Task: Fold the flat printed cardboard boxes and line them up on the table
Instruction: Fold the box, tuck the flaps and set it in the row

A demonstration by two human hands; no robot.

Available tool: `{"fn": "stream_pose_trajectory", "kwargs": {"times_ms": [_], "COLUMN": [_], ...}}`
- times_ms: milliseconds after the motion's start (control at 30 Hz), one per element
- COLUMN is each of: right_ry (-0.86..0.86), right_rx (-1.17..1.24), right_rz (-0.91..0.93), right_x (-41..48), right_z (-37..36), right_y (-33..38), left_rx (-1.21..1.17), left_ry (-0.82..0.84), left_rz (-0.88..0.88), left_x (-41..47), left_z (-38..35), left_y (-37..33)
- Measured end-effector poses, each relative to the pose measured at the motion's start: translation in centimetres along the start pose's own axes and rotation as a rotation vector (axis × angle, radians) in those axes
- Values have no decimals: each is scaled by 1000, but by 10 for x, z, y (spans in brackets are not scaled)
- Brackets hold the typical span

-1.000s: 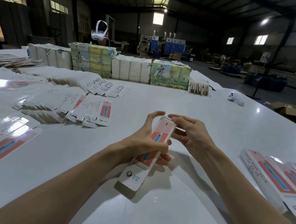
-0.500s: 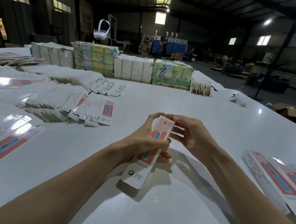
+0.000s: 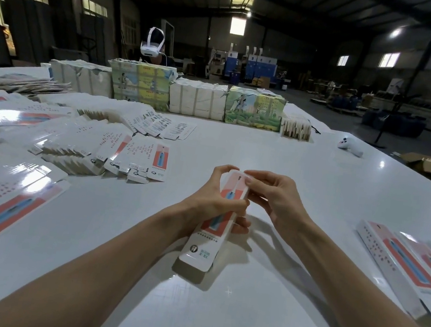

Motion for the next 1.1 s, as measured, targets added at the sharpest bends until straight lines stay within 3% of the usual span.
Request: {"fn": "stream_pose_trajectory", "kwargs": {"times_ms": [133,267,500,567,700,800,933,1000,1100], "right_ry": [-6,-62,-185,-142,147,214,17,-94,-247], "right_rx": [-21,-122,-684,-818,-1099,-1120,-1272,-1398,-1505], "right_rz": [18,81,478,548,433,387,504,437,292], "right_x": [-1,-4,-17,-25,-36,-44,-55,-58,-68], "right_z": [-5,-2,-8,-19,-50,-51,-17,17,76], "right_y": [-2,2,31,36,15,19,41,43,42], "left_rx": [-9,-162,-537,-681,-780,-818,-762,-630,-522], "left_ry": [-41,-38,-55,-16,-5,22,-163,-255,-258], "left_rz": [-4,23,31,45,138,169,189,144,72], "left_x": [4,6,4,1,1,2,10,13,12], "left_z": [3,-1,-5,-5,-1,-3,9,19,24], "left_y": [2,4,0,-3,5,7,15,20,17]}}
Point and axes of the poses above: each hand's wrist, its own x-axis towards the middle knuckle, its own z-axis out of the back of the hand, y = z × x, the point moved 10 cm from there along x, towards the middle knuckle, and after that the axes turned 9 degrees about -y, right-handed, at the moved point
